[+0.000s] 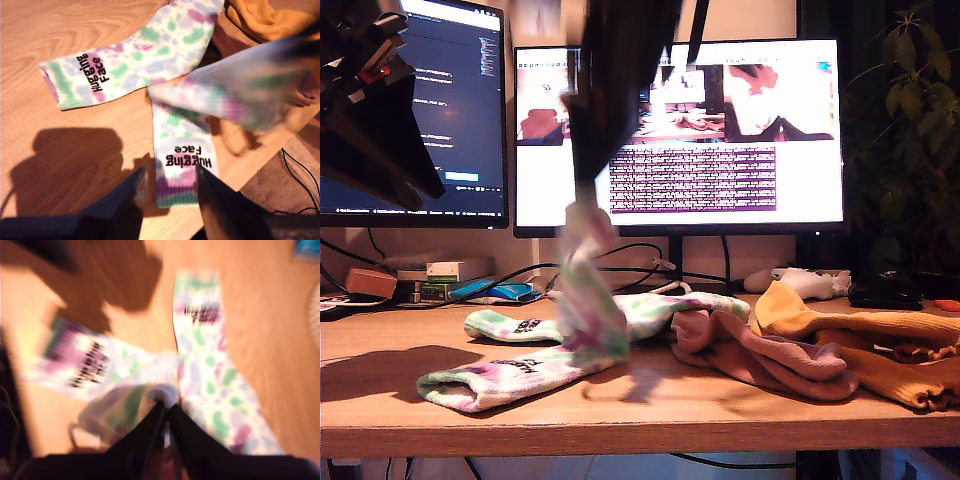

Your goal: Pair up the socks based on colour and pattern, by placing them on top of one another

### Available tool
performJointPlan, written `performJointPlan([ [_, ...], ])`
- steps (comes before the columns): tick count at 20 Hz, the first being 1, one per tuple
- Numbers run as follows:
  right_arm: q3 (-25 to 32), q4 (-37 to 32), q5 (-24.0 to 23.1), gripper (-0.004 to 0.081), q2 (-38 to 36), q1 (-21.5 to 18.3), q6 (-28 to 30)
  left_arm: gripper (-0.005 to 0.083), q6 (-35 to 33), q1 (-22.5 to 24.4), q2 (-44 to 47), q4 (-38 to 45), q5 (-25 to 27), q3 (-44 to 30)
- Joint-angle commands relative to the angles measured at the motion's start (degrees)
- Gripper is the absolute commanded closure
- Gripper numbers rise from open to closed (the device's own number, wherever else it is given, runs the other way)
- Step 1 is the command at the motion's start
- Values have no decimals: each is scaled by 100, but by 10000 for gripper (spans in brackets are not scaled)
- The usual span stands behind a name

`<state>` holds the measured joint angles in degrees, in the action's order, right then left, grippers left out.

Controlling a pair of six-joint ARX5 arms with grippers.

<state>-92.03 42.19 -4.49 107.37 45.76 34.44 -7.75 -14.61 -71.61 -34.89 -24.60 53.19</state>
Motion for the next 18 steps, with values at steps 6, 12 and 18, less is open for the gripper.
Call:
performJointPlan([
  [6,17,-1851,-940,592,284,-577,105,505,-24,-17,72,-140,-26,-13],
  [12,-181,-1499,-1707,476,280,-785,-216,505,-26,-17,70,96,111,-13],
  [18,-675,-750,-1832,470,243,-839,-863,505,-24,-13,-476,953,413,-13],
])
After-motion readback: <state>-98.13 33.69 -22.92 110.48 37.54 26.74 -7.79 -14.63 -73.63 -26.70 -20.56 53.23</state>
